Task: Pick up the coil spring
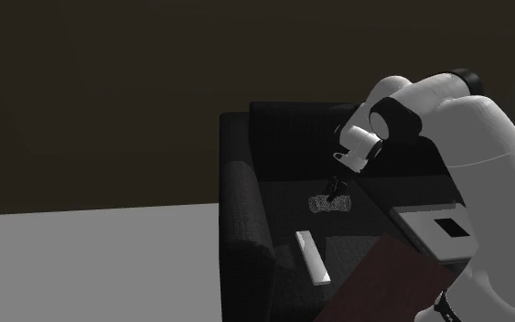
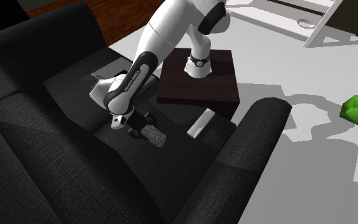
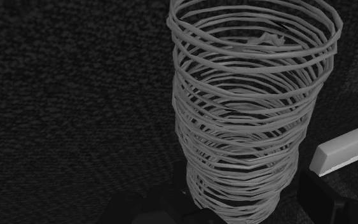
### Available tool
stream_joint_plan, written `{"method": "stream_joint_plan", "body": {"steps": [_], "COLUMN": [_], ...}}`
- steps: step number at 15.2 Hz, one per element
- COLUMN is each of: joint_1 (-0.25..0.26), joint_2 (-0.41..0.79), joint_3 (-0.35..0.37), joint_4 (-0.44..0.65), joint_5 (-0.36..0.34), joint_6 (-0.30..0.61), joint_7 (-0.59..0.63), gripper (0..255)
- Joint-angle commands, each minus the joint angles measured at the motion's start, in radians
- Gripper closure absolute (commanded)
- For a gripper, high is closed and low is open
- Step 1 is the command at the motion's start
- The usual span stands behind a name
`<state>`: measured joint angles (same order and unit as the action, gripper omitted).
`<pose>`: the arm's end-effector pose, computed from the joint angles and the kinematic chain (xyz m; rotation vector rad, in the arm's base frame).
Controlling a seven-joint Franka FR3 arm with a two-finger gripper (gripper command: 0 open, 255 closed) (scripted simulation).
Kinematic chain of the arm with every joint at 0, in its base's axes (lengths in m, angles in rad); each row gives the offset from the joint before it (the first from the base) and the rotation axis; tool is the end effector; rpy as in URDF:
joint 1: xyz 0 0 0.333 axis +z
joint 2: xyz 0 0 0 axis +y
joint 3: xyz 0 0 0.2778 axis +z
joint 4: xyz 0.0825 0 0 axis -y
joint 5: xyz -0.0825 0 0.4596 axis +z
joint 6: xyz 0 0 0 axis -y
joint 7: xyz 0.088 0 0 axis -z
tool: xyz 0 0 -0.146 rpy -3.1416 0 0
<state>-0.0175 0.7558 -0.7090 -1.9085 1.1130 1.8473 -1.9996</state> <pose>0.4770 -0.3484 0.0338 -2.4370 -0.8075 -0.4557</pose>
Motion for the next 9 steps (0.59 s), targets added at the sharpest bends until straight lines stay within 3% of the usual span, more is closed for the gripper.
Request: {"method": "stream_joint_plan", "body": {"steps": [1, 9], "joint_1": [0.001, 0.010], "joint_2": [0.002, -0.021], "joint_3": [0.002, -0.011], "joint_4": [-0.001, -0.008], "joint_5": [0.001, -0.014], "joint_6": [0.002, -0.007], "joint_7": [-0.001, 0.012], "gripper": [255, 255]}}
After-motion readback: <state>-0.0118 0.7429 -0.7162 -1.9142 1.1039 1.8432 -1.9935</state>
